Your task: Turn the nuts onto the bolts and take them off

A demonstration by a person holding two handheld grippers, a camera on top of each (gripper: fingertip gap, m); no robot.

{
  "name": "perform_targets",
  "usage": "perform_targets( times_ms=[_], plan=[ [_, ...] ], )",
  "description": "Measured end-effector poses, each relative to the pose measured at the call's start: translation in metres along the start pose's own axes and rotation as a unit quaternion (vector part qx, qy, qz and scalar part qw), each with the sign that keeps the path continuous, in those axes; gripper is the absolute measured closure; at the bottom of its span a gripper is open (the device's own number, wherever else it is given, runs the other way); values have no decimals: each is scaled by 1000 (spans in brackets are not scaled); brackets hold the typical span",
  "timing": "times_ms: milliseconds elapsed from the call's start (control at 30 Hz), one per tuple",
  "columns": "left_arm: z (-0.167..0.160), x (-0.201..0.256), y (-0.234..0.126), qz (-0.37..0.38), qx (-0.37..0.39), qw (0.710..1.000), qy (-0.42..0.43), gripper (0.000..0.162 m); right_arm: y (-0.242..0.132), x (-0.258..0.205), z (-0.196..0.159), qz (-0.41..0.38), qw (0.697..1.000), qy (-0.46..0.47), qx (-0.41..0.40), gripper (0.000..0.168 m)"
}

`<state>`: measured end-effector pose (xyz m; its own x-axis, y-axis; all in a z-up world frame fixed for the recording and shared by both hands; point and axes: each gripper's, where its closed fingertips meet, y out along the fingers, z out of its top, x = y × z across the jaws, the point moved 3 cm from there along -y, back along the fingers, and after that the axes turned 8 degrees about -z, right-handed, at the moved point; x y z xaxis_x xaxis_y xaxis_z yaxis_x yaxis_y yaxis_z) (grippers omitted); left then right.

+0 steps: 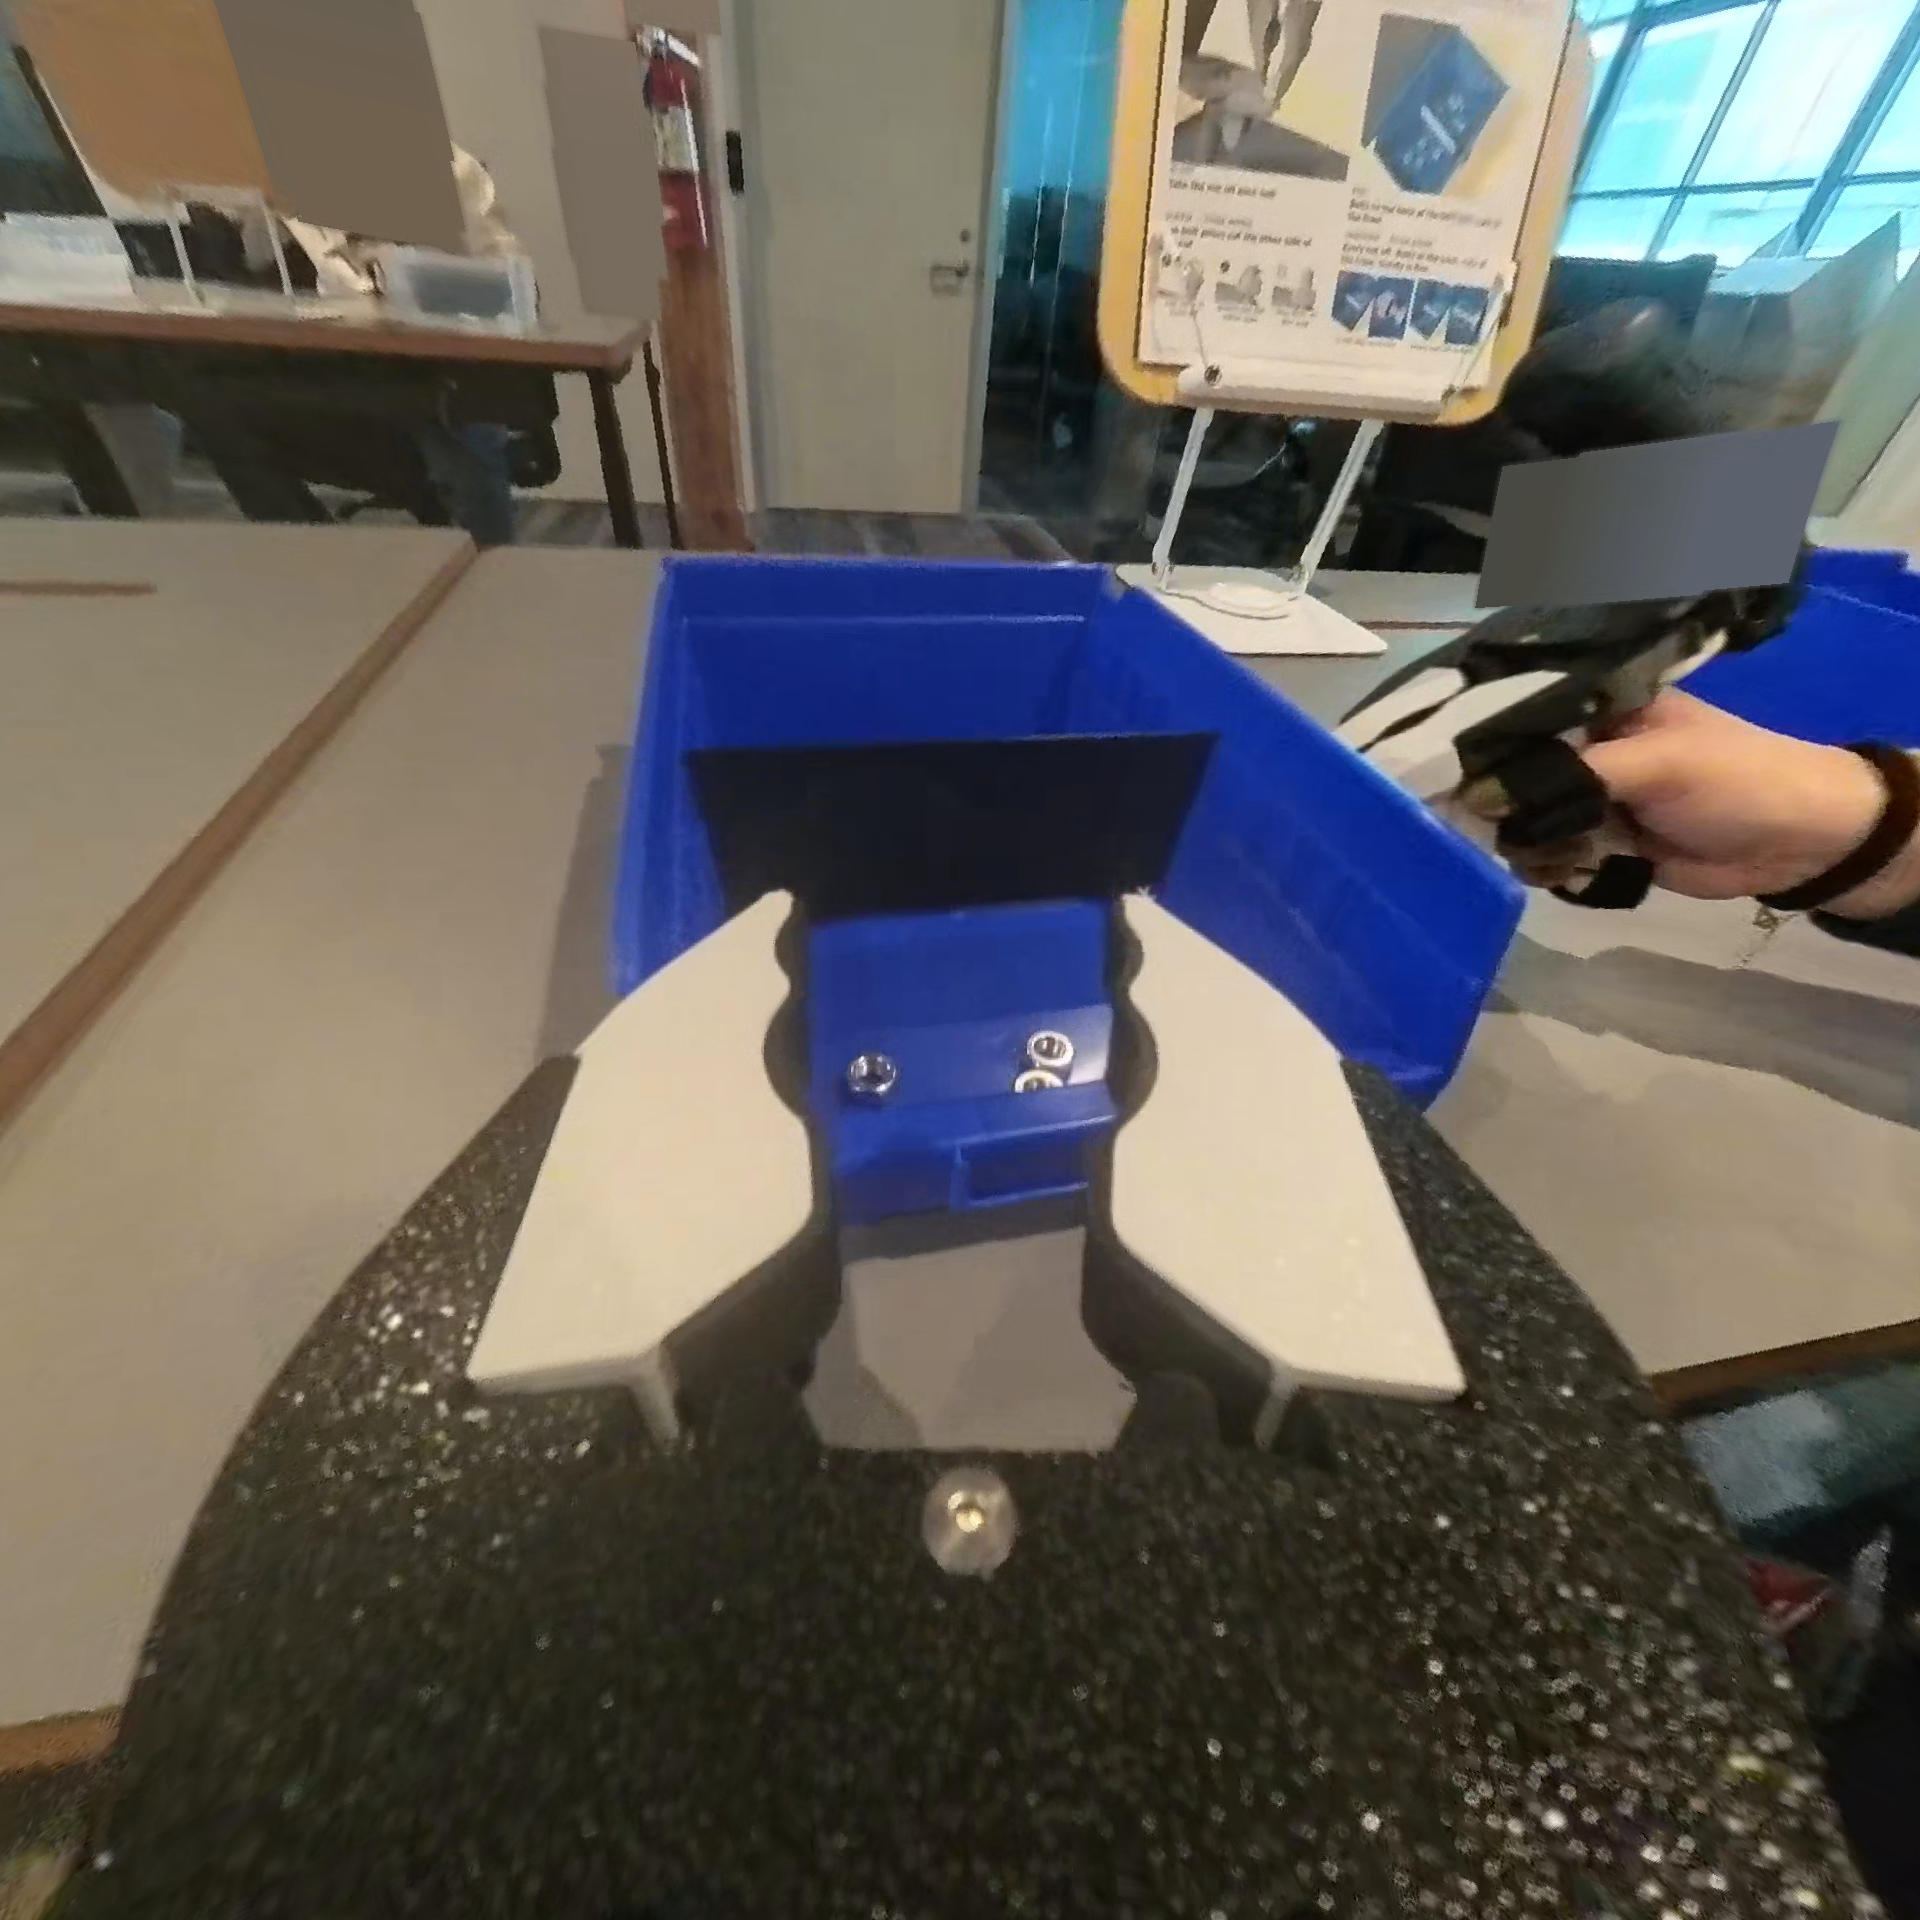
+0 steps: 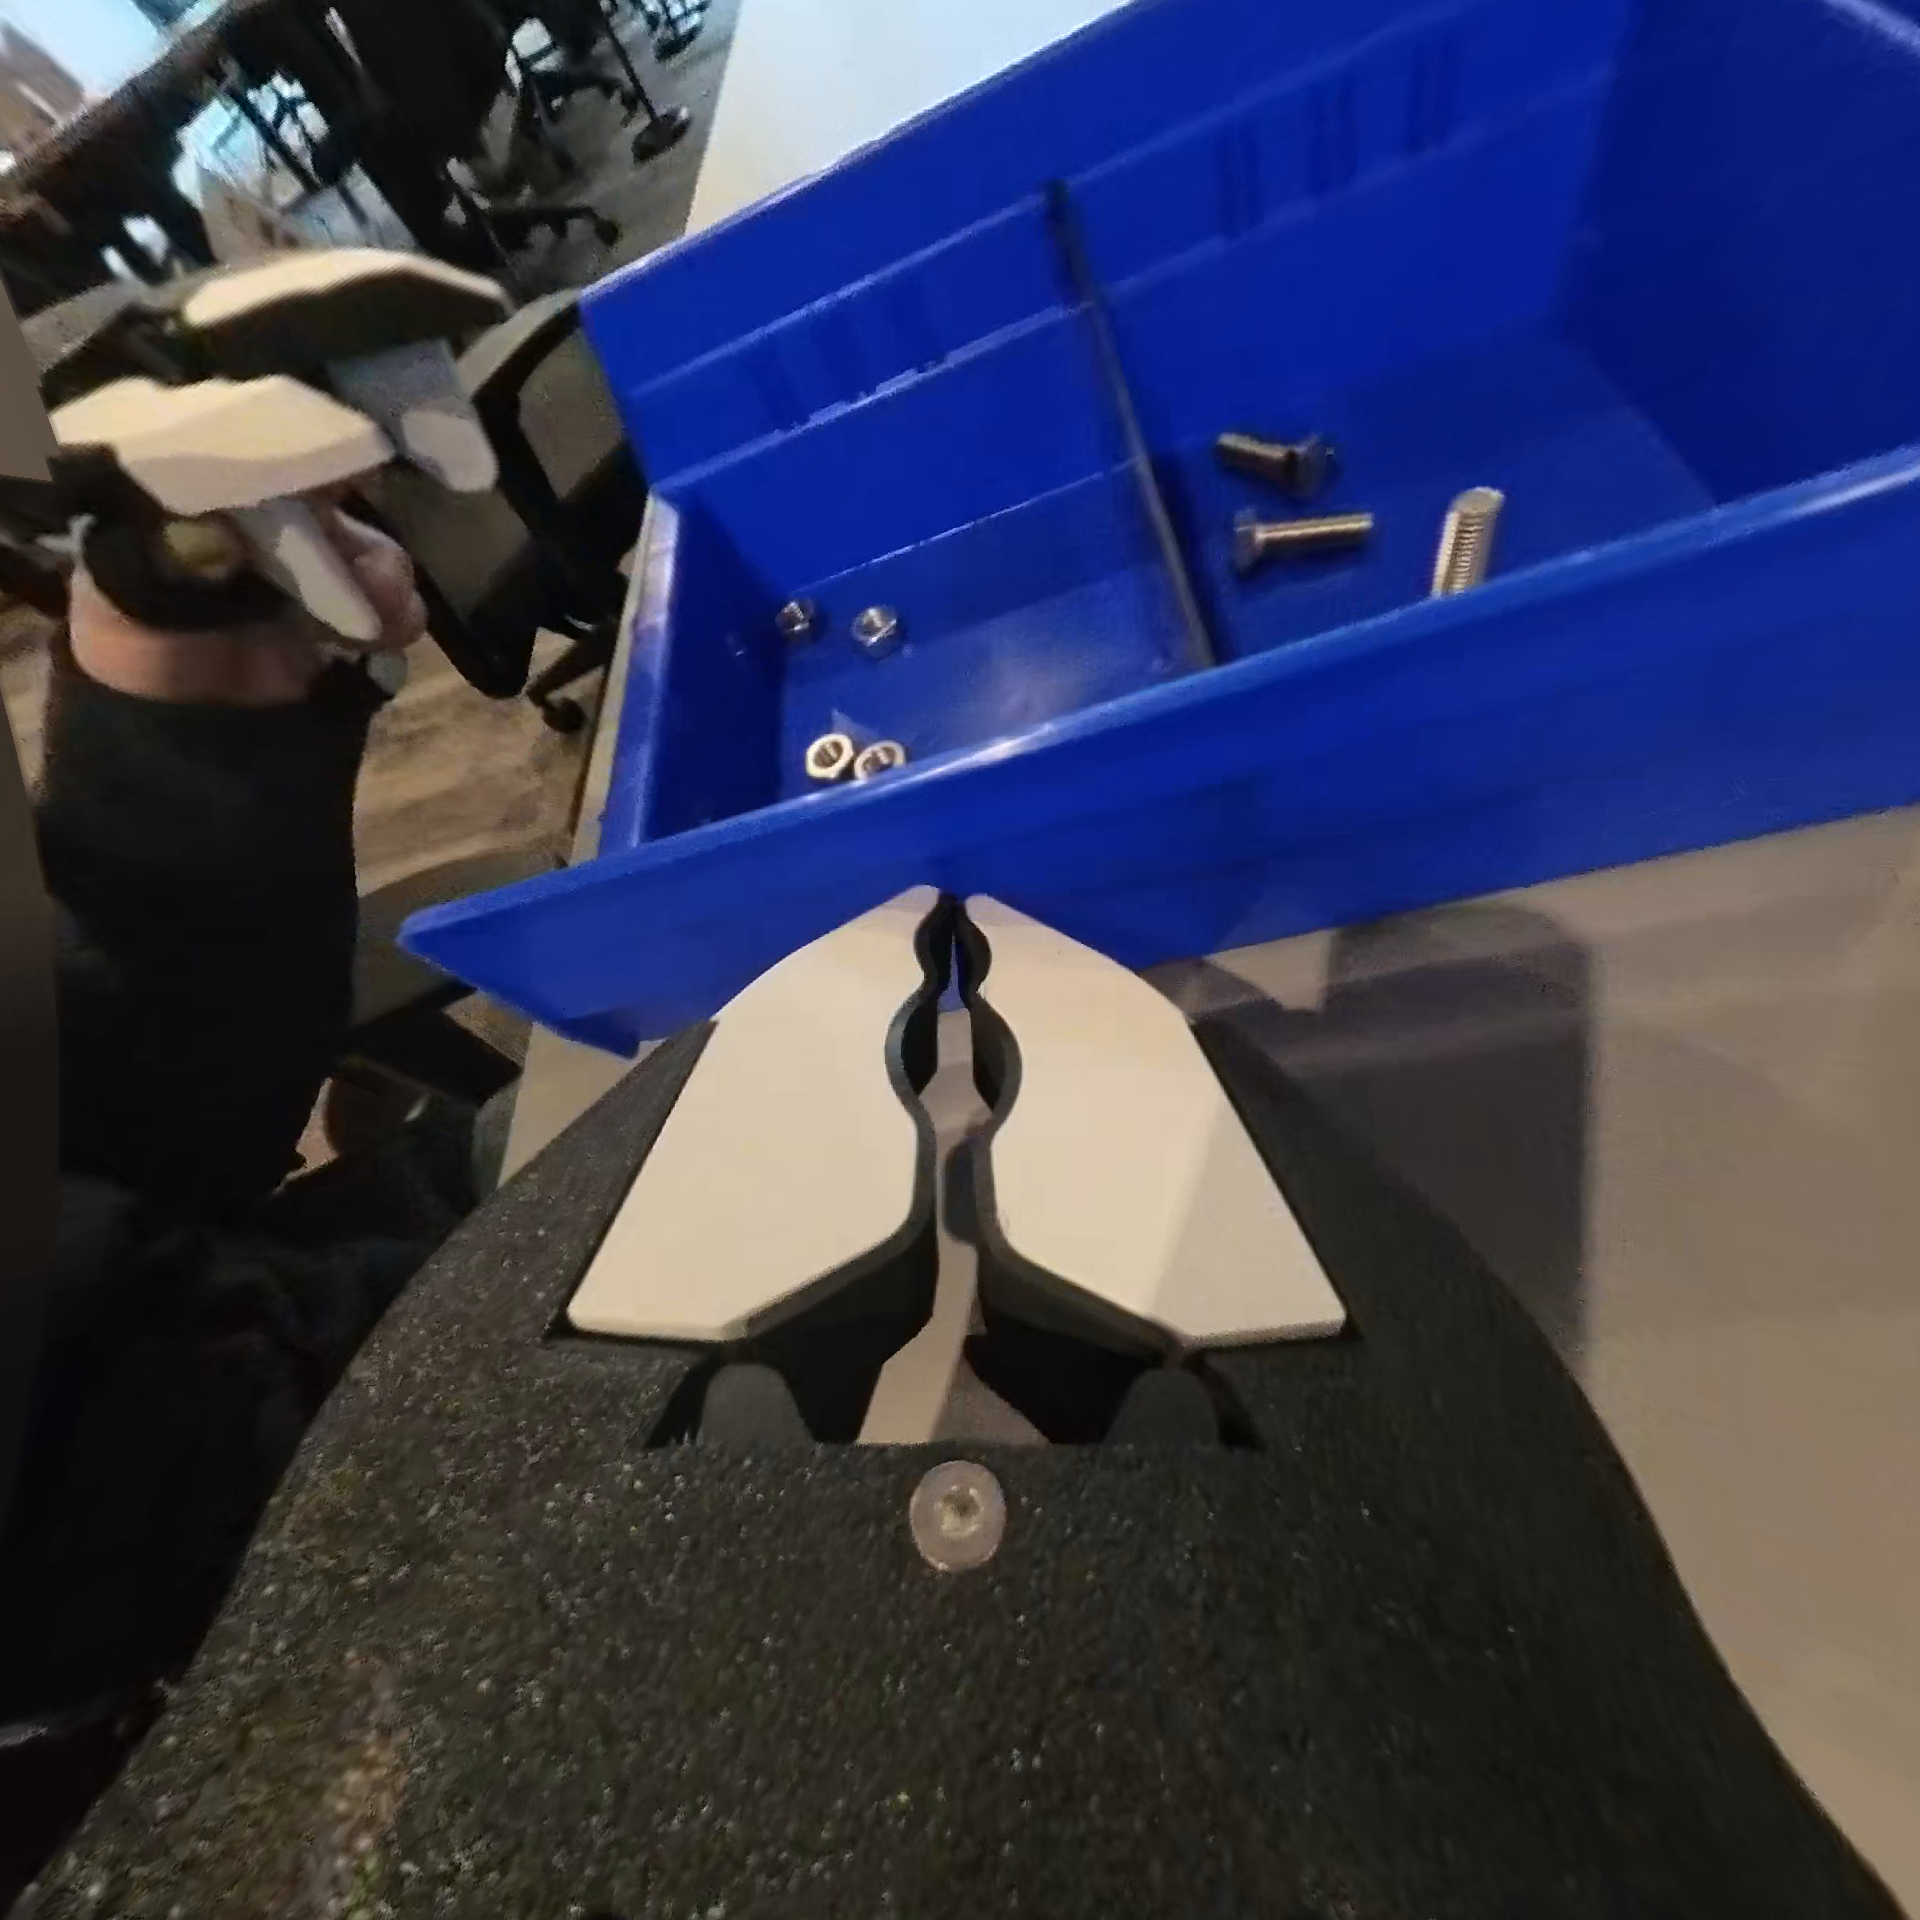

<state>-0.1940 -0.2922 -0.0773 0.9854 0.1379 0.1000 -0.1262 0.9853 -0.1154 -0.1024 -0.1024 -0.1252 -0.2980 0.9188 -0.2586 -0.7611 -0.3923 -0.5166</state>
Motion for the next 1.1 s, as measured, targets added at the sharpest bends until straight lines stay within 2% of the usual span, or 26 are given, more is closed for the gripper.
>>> perform_targets(
  times_ms=[200, 367, 533, 667, 933, 1100],
  plan=[
    [-3, -8, -1, 16, 4, 1000, -6, 107, 16, -9, 2, -38, 998, -37, 31, 168],
    [-2, -16, -4, 33, 11, 999, -8, 108, 39, -4, 21, -75, 994, -68, 50, 168],
    [2, -18, -3, 35, 18, 999, -7, 108, 63, 12, 43, -103, 990, -77, 64, 168],
    [3, -16, -1, 34, 15, 999, 3, 108, 67, 33, 53, -153, 983, -74, 73, 168],
    [4, 5, 19, -23, 16, 1000, 8, 109, 76, 67, 66, -209, 974, -58, 69, 168],
    [2, 24, 43, -55, 11, 998, 5, 109, 91, 88, 79, -212, 973, -46, 74, 168]
  ],
)
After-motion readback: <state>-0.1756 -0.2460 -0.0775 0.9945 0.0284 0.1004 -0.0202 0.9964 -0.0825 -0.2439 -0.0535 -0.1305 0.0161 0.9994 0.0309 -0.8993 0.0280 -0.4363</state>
